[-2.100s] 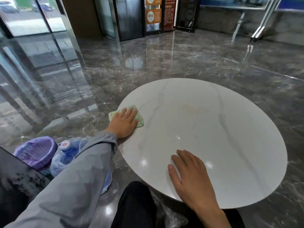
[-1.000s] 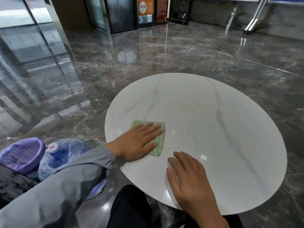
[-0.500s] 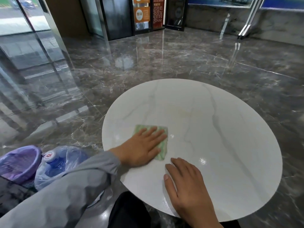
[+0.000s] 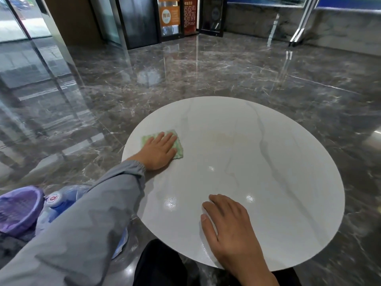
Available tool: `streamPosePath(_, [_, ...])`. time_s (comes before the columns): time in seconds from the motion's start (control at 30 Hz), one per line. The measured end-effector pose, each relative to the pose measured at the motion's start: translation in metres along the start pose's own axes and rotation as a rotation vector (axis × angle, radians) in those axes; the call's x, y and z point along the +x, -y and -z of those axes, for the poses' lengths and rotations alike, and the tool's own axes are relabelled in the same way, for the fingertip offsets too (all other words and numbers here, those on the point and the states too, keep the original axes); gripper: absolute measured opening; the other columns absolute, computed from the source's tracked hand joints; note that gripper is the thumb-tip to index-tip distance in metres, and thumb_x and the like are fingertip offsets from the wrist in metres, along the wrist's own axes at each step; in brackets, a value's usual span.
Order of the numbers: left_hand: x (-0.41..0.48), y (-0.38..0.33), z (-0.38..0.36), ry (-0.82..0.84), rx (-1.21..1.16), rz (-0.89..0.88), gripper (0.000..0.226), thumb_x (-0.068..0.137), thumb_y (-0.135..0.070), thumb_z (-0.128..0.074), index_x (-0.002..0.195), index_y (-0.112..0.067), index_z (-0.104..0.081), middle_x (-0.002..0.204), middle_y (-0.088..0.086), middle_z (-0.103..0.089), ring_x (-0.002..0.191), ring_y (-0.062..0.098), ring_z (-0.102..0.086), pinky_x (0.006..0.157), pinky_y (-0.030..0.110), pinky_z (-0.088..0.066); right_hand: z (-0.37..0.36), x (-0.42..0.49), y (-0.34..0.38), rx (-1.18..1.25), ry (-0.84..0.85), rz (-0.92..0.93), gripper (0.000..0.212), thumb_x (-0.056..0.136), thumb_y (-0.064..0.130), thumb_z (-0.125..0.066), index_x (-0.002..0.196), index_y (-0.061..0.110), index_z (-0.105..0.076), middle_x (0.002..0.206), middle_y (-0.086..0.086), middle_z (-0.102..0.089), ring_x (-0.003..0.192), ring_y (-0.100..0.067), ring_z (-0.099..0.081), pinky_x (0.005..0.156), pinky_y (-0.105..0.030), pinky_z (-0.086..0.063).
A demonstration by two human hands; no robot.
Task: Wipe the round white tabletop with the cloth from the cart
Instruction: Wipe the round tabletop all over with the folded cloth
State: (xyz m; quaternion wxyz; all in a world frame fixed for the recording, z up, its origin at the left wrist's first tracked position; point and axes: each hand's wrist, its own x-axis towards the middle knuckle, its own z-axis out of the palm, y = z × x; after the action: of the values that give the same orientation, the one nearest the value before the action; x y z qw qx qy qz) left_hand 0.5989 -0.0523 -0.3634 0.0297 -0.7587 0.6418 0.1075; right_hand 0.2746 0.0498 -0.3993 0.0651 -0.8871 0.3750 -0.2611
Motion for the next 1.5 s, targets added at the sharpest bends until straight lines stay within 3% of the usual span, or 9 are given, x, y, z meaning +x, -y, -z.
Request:
streamPosePath(0.13, [-0.055, -0.043, -0.020, -0.004, 0.052, -0.214, 0.080, 0.092, -0.065, 0.007, 0.165, -0.033, 0.006, 0.173, -0.009, 0.012, 0.160, 0.017, 0.014, 0.128, 0.040, 0.007, -0.002, -0.001, -0.001, 0.000, -0.020, 0.008, 0.030, 0.101, 0.036, -0.047, 0.116, 0.021, -0.068, 0.129, 0.002, -0.063, 0.127, -0.022, -0.057, 0.105, -0.040, -0.039])
streamPosePath(0.27, [-0.115, -0.061, -0.035, -0.005, 0.004, -0.395, 0.062, 0.109, -0.056, -0.013, 0.163, -0.039, 0.011, 0.166, -0.021, 0.024, 0.153, 0.003, 0.030, 0.124, 0.031, 0.021, -0.005, -0.003, -0.001, -0.008, -0.018, 0.006, 0.034, 0.102, 0.035, -0.047, 0.119, 0.018, -0.071, 0.132, -0.001, -0.065, 0.128, -0.024, -0.058, 0.107, -0.041, -0.040])
streamPosePath(0.37, [-0.099, -0.041, -0.025, 0.039, -0.007, -0.337, 0.062, 0.109, -0.057, -0.016, 0.163, -0.042, 0.011, 0.167, -0.022, 0.023, 0.153, 0.002, 0.027, 0.125, 0.029, 0.018, -0.005, -0.003, -0.002, -0.015, 0.012, -0.010, 0.034, 0.101, 0.037, -0.045, 0.120, 0.021, -0.069, 0.134, 0.001, -0.063, 0.130, -0.022, -0.056, 0.109, -0.039, -0.036])
streamPosePath(0.53, [-0.018, 0.026, -0.003, 0.027, -0.013, -0.019, 0.063, 0.111, -0.051, -0.021, 0.166, -0.033, 0.002, 0.174, -0.008, 0.010, 0.160, 0.016, 0.010, 0.129, 0.041, 0.003, -0.004, -0.002, -0.003, 0.009, 0.048, -0.033, 0.033, 0.102, 0.040, -0.043, 0.121, 0.026, -0.067, 0.135, 0.006, -0.061, 0.133, -0.019, -0.053, 0.110, -0.038, -0.034])
streamPosePath(0.67, [0.014, 0.021, 0.002, 0.019, -0.011, 0.113, 0.062, 0.111, -0.049, -0.020, 0.166, -0.030, 0.000, 0.175, -0.006, 0.008, 0.161, 0.021, 0.007, 0.129, 0.046, 0.001, -0.002, -0.002, -0.002, 0.003, 0.054, -0.038, 0.033, 0.103, 0.041, -0.043, 0.121, 0.026, -0.066, 0.135, 0.006, -0.060, 0.133, -0.019, -0.053, 0.110, -0.037, -0.034])
streamPosePath(0.87, [-0.054, -0.055, -0.014, 0.042, 0.063, -0.227, 0.072, 0.100, -0.061, 0.000, 0.165, -0.032, 0.008, 0.173, -0.008, 0.015, 0.159, 0.018, 0.016, 0.128, 0.042, 0.009, -0.003, -0.001, -0.001, -0.016, 0.018, -0.022, 0.033, 0.101, 0.040, -0.045, 0.118, 0.023, -0.068, 0.132, 0.003, -0.063, 0.128, -0.022, -0.057, 0.107, -0.037, -0.035])
streamPosePath(1.0, [-0.103, -0.070, -0.028, 0.024, 0.016, -0.428, 0.062, 0.110, -0.054, -0.014, 0.163, -0.038, 0.012, 0.168, -0.019, 0.021, 0.154, 0.006, 0.028, 0.125, 0.033, 0.020, -0.004, -0.002, -0.001, -0.018, 0.003, -0.015, 0.035, 0.101, 0.039, -0.047, 0.120, 0.021, -0.070, 0.131, 0.001, -0.064, 0.127, -0.023, -0.058, 0.107, -0.039, -0.037])
streamPosePath(1.33, [0.017, -0.010, 0.008, 0.042, 0.012, -0.037, 0.061, 0.111, -0.048, -0.020, 0.166, -0.029, -0.002, 0.175, -0.005, 0.006, 0.161, 0.020, 0.006, 0.129, 0.043, 0.001, 0.000, -0.002, 0.000, -0.002, 0.025, -0.019, 0.030, 0.102, 0.038, -0.044, 0.119, 0.025, -0.067, 0.133, 0.005, -0.062, 0.132, -0.019, -0.054, 0.111, -0.035, -0.033])
streamPosePath(1.5, [-0.004, -0.040, -0.001, 0.044, 0.044, -0.136, 0.063, 0.108, -0.054, -0.013, 0.166, -0.032, 0.000, 0.175, -0.006, 0.005, 0.161, 0.020, 0.008, 0.128, 0.043, 0.003, 0.000, -0.001, 0.002, -0.008, 0.012, -0.029, 0.028, 0.101, 0.037, -0.046, 0.116, 0.024, -0.067, 0.132, 0.003, -0.063, 0.129, -0.020, -0.055, 0.108, -0.036, -0.035])
